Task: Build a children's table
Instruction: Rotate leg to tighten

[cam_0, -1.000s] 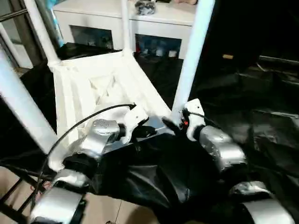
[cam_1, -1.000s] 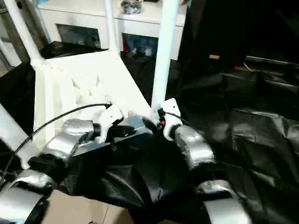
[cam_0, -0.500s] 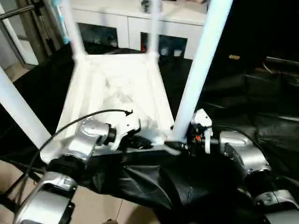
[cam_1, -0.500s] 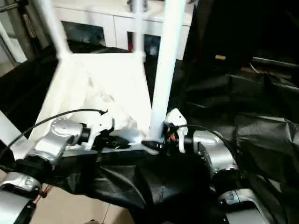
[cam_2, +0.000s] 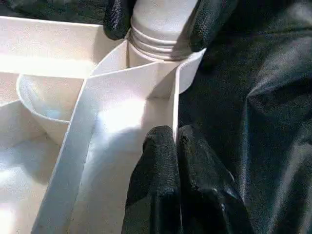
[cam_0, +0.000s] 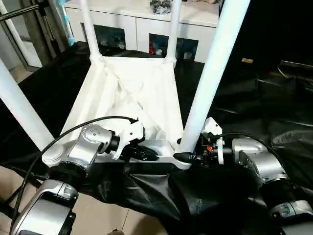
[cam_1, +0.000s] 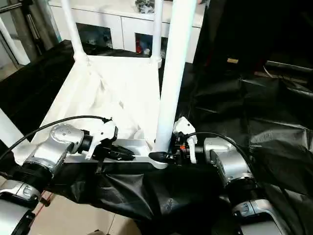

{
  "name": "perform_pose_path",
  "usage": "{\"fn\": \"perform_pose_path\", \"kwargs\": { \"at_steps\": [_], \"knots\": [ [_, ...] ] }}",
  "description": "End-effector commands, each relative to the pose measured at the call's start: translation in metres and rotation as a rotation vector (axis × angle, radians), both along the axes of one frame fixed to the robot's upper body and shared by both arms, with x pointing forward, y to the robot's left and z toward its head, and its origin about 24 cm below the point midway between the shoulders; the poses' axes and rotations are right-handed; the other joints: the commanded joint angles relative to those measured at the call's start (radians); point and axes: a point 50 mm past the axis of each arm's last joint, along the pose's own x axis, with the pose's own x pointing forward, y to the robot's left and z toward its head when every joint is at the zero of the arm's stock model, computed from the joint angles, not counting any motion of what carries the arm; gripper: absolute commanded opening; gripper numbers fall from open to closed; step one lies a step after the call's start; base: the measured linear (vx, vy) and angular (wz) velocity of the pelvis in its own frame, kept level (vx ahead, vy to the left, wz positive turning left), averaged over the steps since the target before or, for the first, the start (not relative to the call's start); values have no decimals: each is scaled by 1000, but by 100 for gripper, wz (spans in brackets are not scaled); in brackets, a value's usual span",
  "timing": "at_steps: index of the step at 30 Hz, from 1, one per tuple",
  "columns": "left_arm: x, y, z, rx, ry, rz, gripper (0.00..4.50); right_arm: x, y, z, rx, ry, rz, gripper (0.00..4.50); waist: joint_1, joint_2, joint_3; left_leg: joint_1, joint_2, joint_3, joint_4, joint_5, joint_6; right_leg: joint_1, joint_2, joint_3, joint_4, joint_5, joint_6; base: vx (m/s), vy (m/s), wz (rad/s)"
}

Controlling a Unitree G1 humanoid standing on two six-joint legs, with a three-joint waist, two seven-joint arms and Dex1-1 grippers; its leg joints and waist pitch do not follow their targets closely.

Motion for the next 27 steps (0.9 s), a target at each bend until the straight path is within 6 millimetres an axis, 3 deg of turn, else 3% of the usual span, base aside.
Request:
{"fn": "perform_pose_path", "kwargs": {
  "at_steps": [1,3,4,6,7,8,10,12,13,15,19,23,27],
  "knots": [
    [8,-13,0,-11,-31,96,0,3,20,-4,15,-22,-45,265,-3,-8,-51,5,25,-7,-66,-268,17,41,-46,31,-73,-297,-201,0,0,0],
    [14,-23,1,-35,-55,174,0,19,22,-17,-56,-27,-308,264,-10,-5,-47,7,22,-9,-69,-299,1,35,-47,31,-79,-351,-189,0,0,0],
    [15,-27,1,-34,-63,192,0,23,23,-21,-71,-11,-388,264,-26,-8,-48,6,16,-19,-73,-331,-29,38,-50,26,-85,-461,-154,0,0,0],
    [16,-32,0,-27,-72,211,0,25,28,-25,-78,6,-447,263,-36,-6,-48,3,17,-21,-76,-326,-30,38,-47,26,-89,-462,-132,0,0,0],
    [16,-38,-1,-30,-73,235,0,26,36,-28,-77,25,-487,263,-41,-6,-48,9,17,-17,-72,-337,-22,31,-46,30,-93,-438,-141,0,0,0],
    [17,-42,-2,-33,-73,254,0,26,41,-29,-77,32,-502,263,-42,7,-48,11,17,-18,-72,-340,-23,30,-44,31,-90,-420,-148,0,0,0],
    [17,-50,-2,-42,-70,295,0,27,55,-30,-81,27,-532,263,-43,-2,-51,6,14,-14,-70,-325,-7,33,-40,32,-87,-375,-159,0,0,0],
    [17,-57,-3,-50,-69,316,0,28,67,-28,-69,6,-525,263,-44,1,-51,4,14,-13,-69,-316,-5,35,-41,31,-85,-362,-167,0,0,0],
    [17,-58,-3,-52,-69,317,0,28,69,-28,-67,-1,-521,318,-44,2,-52,4,15,-12,-69,-306,-3,36,-41,31,-85,-349,-171,0,0,0],
    [17,-59,-3,-53,-69,315,0,29,72,-27,-58,-4,-510,332,-44,3,-53,2,15,-12,-68,-298,2,37,-39,31,-81,-319,-177,0,0,0],
    [13,-53,-2,-62,-72,244,0,31,65,-19,-64,-67,-444,381,-43,0,-54,1,14,-10,-67,-278,20,42,-38,31,-78,-266,-189,0,0,0],
    [6,-43,-3,-52,-46,155,0,27,53,-12,-26,-97,-325,381,-43,-1,-54,-1,15,-11,-68,-285,31,45,-41,29,-81,-293,-182,0,0,0],
    [2,-33,-4,-29,-19,80,0,18,38,-3,36,-93,-159,381,-34,2,-62,-1,20,-4,-58,-191,68,51,-33,30,-57,-83,-244,0,0,0]
  ]
}}
